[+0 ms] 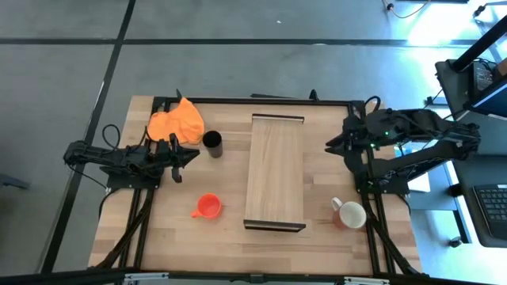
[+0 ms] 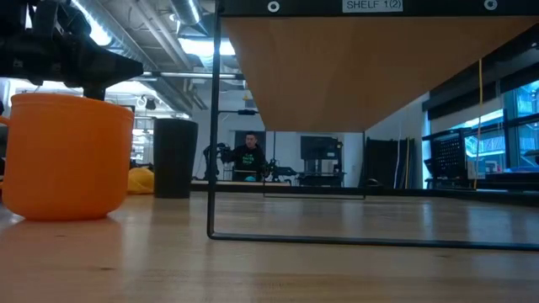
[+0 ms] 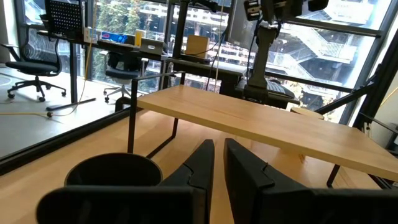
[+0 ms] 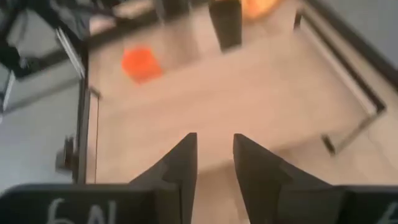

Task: Stack small to large cups/mugs on shelf
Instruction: Put the red mug on the shelf

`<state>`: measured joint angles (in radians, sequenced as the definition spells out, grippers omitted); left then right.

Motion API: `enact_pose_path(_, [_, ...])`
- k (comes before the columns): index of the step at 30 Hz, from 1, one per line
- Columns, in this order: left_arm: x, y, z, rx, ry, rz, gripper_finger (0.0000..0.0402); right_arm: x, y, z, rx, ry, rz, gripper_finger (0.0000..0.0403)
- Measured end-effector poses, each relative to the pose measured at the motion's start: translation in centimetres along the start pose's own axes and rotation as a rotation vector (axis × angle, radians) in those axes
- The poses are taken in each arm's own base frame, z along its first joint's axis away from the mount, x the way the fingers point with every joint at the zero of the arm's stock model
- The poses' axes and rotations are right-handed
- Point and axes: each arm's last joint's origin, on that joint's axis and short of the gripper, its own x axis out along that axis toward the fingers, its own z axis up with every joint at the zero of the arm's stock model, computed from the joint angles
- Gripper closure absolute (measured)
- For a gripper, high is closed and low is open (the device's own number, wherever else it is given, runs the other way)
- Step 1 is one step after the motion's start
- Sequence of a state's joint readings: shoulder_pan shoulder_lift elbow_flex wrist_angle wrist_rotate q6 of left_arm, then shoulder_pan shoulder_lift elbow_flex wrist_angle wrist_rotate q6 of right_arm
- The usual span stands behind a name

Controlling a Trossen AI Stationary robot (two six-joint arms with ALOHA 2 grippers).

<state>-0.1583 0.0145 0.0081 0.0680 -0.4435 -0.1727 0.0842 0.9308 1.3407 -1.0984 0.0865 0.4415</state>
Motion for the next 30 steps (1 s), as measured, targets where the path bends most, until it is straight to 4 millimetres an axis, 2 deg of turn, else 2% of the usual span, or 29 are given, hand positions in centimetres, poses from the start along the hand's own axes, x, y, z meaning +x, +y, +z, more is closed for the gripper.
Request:
enact_pose_path(4, [0.0,0.0,0.0,0.0,0.0,0.0,0.0371,-1.7,0.5,-0.3,0.014,0.12,-0.071,0.0297])
enact_pose_path(7, [0.0,0.0,0.0,0.0,0.0,0.0,0.0371,-2.3,1.0,-1.0,0.014,0.187,-0.146,0.0297])
enact_pose_path(12, [0.0,0.0,0.0,0.0,0.0,0.0,0.0371,-2.4,2.3,-2.6,0.029,0.268,-0.217,0.0297])
enact_pose_path(19, [0.0,0.0,0.0,0.0,0.0,0.0,0.0371,-2.3,5.4,-4.5,0.092,0.231,-0.184,0.0297])
enact_pose_path(24, [0.0,0.0,0.0,0.0,0.0,0.0,0.0371,-1.0,8.2,-6.7,0.137,0.35,-0.188,0.0297])
enact_pose_path(30, [0.0,0.0,0.0,0.0,0.0,0.0,0.0371,2.2,10.1,-10.7,0.207,0.564,-0.343,0.0297])
